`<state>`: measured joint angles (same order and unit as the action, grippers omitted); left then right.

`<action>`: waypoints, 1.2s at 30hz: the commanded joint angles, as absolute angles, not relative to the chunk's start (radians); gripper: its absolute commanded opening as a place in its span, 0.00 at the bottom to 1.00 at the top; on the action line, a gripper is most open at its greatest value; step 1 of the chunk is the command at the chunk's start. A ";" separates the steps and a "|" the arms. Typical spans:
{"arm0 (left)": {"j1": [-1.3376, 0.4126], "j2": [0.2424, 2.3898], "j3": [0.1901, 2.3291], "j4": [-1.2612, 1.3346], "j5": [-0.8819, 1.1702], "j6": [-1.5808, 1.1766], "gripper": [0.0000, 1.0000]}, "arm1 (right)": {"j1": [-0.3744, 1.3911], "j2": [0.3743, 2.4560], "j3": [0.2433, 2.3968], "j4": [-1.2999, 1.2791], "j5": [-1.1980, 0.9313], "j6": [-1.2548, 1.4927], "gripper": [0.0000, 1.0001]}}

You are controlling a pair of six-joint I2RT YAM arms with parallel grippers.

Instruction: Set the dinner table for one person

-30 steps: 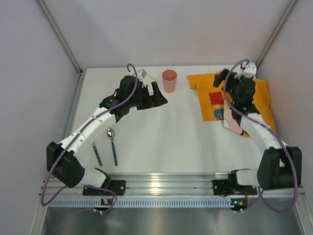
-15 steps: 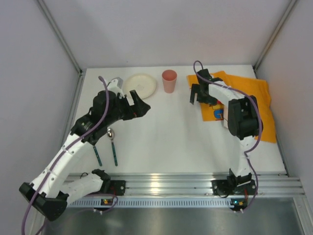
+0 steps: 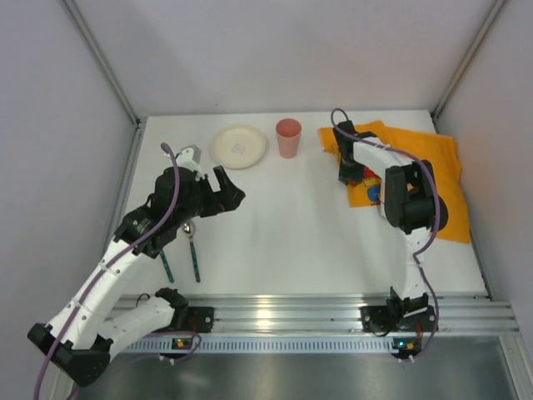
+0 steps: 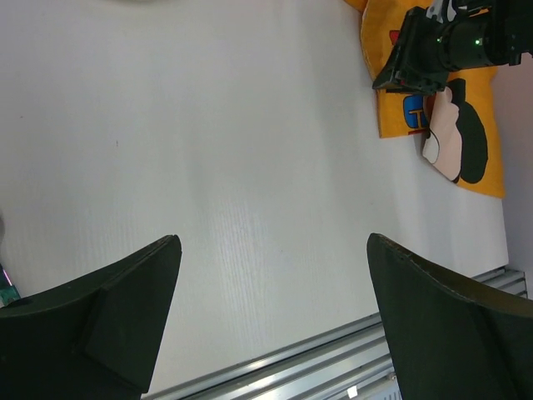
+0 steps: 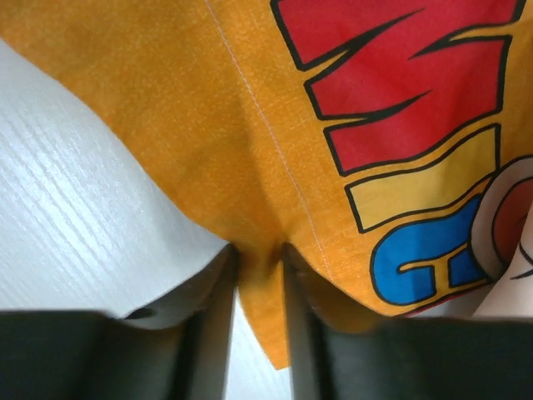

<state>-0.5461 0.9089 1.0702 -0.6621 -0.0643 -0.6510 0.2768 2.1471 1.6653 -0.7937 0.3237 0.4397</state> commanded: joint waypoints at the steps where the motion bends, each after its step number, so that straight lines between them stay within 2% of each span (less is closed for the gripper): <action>1: -0.548 0.917 1.052 -0.663 -0.063 -0.640 0.98 | 0.275 2.166 1.621 -0.827 0.359 0.439 0.24; 2: -0.548 0.920 1.048 -0.660 -0.057 -0.643 0.99 | 0.276 2.161 1.605 -0.827 0.356 0.436 0.14; 5: -0.548 0.920 1.042 -0.652 -0.048 -0.646 0.99 | 0.278 2.128 1.569 -0.827 0.353 0.429 0.00; 11: -0.548 0.931 1.031 -0.629 -0.034 -0.638 0.98 | 0.383 1.958 1.416 -0.859 0.322 0.491 0.00; 16: -0.548 0.950 1.042 -0.624 -0.029 -0.632 0.98 | 0.624 1.790 1.309 -0.975 0.322 0.592 0.00; 20: -0.548 0.951 1.043 -0.615 -0.035 -0.624 0.98 | 0.808 1.729 1.348 -1.061 0.305 0.679 0.00; 27: -0.546 0.957 1.063 -0.638 -0.067 -0.615 0.98 | 1.014 1.816 1.523 -1.019 0.190 0.712 0.00; 36: -0.548 0.874 1.075 -0.768 -0.193 -0.656 0.98 | 1.088 2.085 1.884 -1.019 0.092 0.661 0.00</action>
